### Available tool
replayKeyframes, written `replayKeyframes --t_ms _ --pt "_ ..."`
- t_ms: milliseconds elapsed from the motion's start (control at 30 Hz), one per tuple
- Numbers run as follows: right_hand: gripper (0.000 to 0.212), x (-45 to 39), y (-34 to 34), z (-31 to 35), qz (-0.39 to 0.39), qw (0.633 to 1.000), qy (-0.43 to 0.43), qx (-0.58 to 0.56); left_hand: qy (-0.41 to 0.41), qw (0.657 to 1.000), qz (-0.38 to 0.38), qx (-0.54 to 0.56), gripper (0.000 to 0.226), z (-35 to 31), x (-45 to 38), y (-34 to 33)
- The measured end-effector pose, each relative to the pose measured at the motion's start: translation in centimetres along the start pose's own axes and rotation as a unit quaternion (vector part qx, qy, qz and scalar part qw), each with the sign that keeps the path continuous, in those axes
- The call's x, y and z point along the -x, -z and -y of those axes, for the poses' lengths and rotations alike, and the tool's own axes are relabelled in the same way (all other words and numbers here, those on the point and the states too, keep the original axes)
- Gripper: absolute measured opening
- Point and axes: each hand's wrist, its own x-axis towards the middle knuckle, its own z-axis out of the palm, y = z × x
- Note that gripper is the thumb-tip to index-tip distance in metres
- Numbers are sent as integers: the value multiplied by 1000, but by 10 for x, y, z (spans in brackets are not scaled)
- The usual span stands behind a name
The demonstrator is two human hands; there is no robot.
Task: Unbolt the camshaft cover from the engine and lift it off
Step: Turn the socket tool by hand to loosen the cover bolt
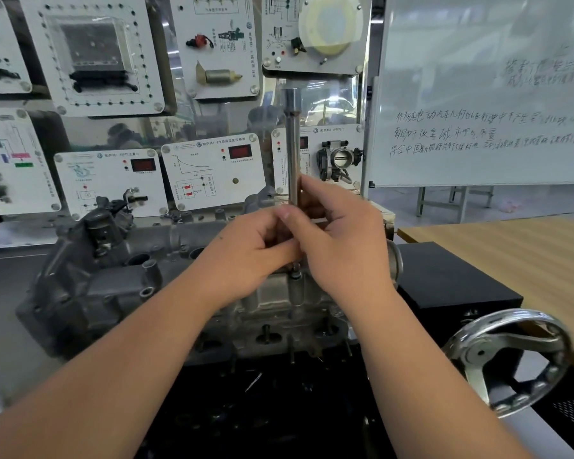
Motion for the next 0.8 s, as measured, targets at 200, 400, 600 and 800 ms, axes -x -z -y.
replayKeyframes --t_ms 200,400,600,800 --pt "40 -3 5 0 54 998 -30 -35 25 999 15 41 31 2 2 2" --pt "36 -2 2 5 30 999 -26 -34 7 1000 -7 -3 20 4 -2 -2" --pt "19 -4 8 1 53 998 -14 -31 13 1000 7 14 26 1 0 2" --pt "54 -4 7 -1 49 998 -35 -33 14 1000 1 -5 22 -1 -1 0"
